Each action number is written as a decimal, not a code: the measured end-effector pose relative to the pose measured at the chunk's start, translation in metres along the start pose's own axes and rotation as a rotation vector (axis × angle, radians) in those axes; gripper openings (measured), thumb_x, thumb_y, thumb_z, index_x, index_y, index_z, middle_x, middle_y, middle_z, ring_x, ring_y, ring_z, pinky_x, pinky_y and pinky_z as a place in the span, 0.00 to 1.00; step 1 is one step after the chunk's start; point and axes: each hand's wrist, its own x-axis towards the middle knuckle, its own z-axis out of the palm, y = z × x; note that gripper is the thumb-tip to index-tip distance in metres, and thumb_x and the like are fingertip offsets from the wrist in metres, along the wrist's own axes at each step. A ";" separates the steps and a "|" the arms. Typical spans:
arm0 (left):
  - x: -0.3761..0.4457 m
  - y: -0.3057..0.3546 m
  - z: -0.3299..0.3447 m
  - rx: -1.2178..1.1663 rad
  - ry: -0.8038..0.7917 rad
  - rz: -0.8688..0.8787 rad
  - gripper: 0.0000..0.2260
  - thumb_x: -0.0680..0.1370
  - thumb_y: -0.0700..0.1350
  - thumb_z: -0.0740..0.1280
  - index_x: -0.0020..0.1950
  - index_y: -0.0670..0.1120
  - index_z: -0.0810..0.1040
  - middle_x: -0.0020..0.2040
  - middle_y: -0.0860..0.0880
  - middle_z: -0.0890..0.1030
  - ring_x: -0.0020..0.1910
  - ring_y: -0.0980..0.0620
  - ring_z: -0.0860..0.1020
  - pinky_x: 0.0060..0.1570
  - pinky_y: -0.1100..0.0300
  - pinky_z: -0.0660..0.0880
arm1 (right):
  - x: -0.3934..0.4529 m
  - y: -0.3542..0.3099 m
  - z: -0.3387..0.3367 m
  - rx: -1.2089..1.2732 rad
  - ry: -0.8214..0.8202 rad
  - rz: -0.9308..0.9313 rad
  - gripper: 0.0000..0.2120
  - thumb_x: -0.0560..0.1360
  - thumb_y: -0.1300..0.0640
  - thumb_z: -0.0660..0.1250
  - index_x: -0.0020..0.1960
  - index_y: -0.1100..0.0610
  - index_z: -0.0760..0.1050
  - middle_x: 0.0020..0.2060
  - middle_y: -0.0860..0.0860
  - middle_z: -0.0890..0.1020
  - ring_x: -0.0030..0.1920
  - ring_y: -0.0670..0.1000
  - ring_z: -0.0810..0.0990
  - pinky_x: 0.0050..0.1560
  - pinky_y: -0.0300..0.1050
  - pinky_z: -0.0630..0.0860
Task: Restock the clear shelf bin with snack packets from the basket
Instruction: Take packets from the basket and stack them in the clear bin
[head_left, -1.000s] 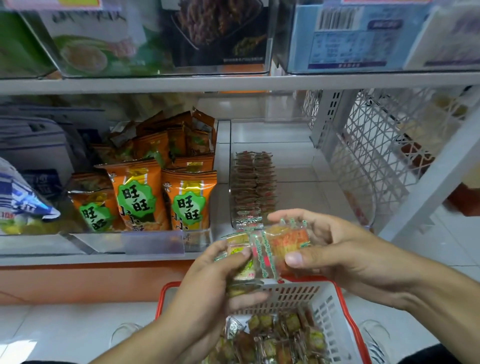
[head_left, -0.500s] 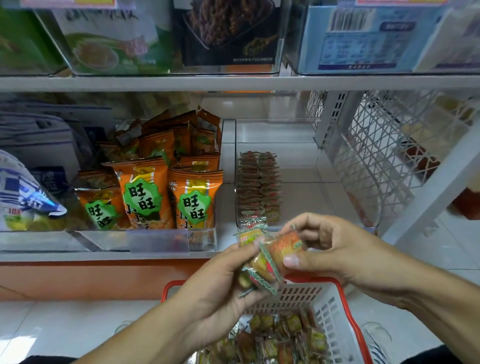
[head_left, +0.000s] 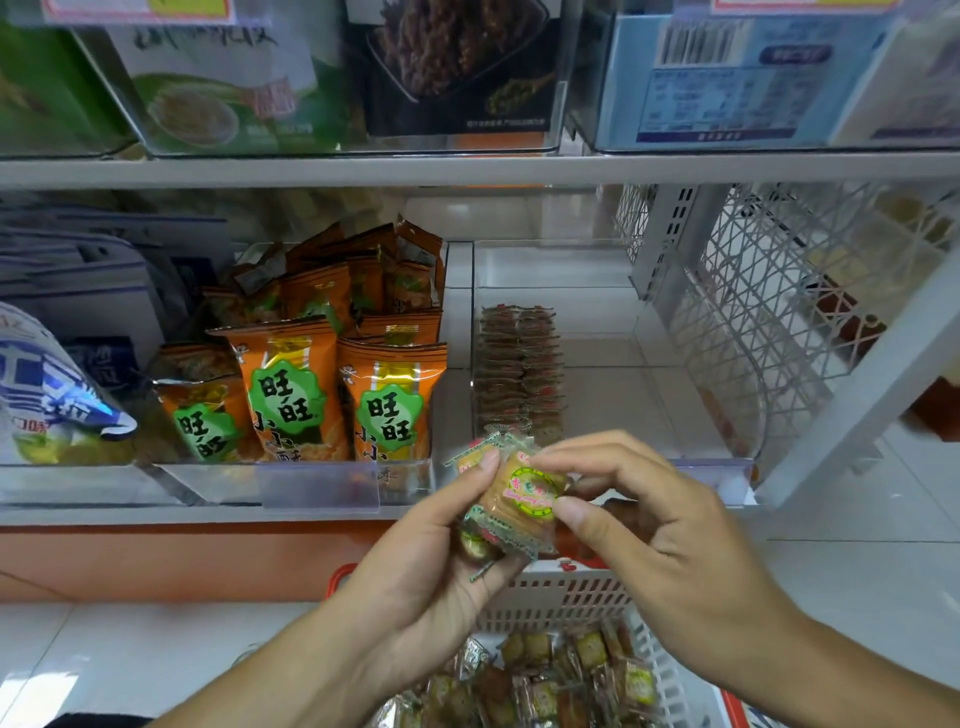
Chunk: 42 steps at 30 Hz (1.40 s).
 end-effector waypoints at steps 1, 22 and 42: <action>0.000 0.000 0.000 -0.027 -0.025 -0.013 0.22 0.66 0.43 0.78 0.57 0.34 0.85 0.58 0.31 0.83 0.55 0.38 0.85 0.41 0.51 0.85 | 0.001 0.001 0.001 0.037 0.026 0.066 0.14 0.75 0.53 0.73 0.59 0.41 0.81 0.55 0.44 0.80 0.47 0.49 0.82 0.44 0.48 0.82; 0.006 -0.001 -0.012 0.173 0.069 0.067 0.29 0.70 0.47 0.76 0.69 0.40 0.76 0.62 0.36 0.83 0.61 0.38 0.82 0.55 0.46 0.83 | 0.016 -0.002 -0.016 0.594 -0.277 0.645 0.19 0.67 0.58 0.76 0.58 0.52 0.84 0.56 0.55 0.86 0.51 0.53 0.86 0.49 0.43 0.83; 0.001 0.006 -0.008 0.072 0.090 0.179 0.25 0.64 0.44 0.78 0.59 0.40 0.81 0.53 0.39 0.87 0.46 0.45 0.87 0.36 0.56 0.84 | 0.017 -0.005 -0.013 0.746 -0.168 0.823 0.19 0.66 0.53 0.74 0.54 0.62 0.85 0.54 0.63 0.85 0.47 0.55 0.85 0.41 0.45 0.83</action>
